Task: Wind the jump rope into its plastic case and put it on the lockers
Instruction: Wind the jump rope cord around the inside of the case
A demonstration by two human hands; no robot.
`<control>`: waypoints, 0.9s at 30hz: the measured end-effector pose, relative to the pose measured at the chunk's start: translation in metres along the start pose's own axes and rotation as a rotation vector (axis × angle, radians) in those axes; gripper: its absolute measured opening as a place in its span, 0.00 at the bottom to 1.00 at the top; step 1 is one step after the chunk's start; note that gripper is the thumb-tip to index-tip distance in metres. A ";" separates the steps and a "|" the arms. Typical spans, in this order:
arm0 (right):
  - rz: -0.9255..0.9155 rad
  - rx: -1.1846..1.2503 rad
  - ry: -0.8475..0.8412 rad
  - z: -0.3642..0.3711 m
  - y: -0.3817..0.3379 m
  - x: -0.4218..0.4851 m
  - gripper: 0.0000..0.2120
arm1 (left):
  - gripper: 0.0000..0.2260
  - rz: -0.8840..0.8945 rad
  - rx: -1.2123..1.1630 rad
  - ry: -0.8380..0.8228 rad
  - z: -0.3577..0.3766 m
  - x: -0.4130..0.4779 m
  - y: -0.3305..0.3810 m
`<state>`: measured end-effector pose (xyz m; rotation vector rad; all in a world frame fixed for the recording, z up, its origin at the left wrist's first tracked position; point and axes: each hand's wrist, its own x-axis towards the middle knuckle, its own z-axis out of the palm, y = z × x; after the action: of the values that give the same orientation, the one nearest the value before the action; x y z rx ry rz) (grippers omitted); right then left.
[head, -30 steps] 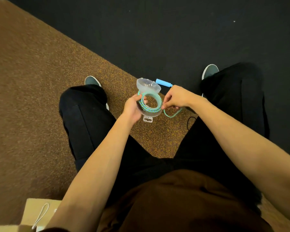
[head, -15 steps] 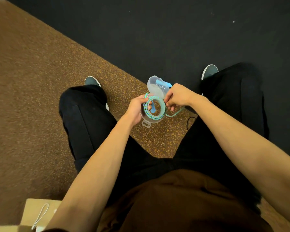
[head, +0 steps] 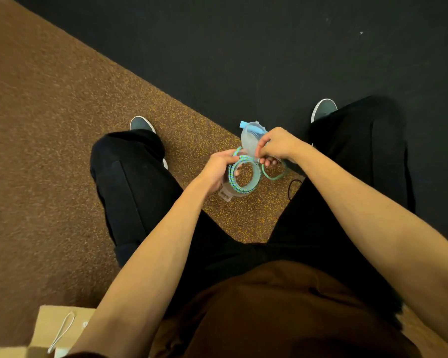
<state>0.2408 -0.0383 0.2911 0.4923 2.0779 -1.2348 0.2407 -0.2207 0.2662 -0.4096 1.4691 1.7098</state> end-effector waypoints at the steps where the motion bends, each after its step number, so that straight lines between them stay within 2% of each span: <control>1: 0.005 0.072 0.001 0.000 -0.001 0.000 0.09 | 0.14 -0.002 0.031 -0.011 0.000 0.000 -0.001; 4: 0.019 0.250 -0.058 0.005 -0.008 -0.006 0.08 | 0.11 -0.014 0.109 -0.056 0.002 -0.001 -0.008; 8: 0.027 0.259 -0.137 0.012 -0.013 -0.010 0.04 | 0.11 -0.007 0.171 -0.112 0.003 -0.002 -0.014; 19: 0.045 0.362 -0.151 0.012 -0.012 -0.010 0.06 | 0.08 0.102 0.359 -0.074 -0.005 0.008 -0.020; 27: 0.154 0.527 -0.086 0.024 -0.008 -0.007 0.14 | 0.10 0.181 0.436 -0.026 -0.005 0.015 -0.026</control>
<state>0.2493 -0.0631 0.2927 0.8011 1.5969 -1.6763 0.2502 -0.2201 0.2376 -0.0208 1.8460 1.4639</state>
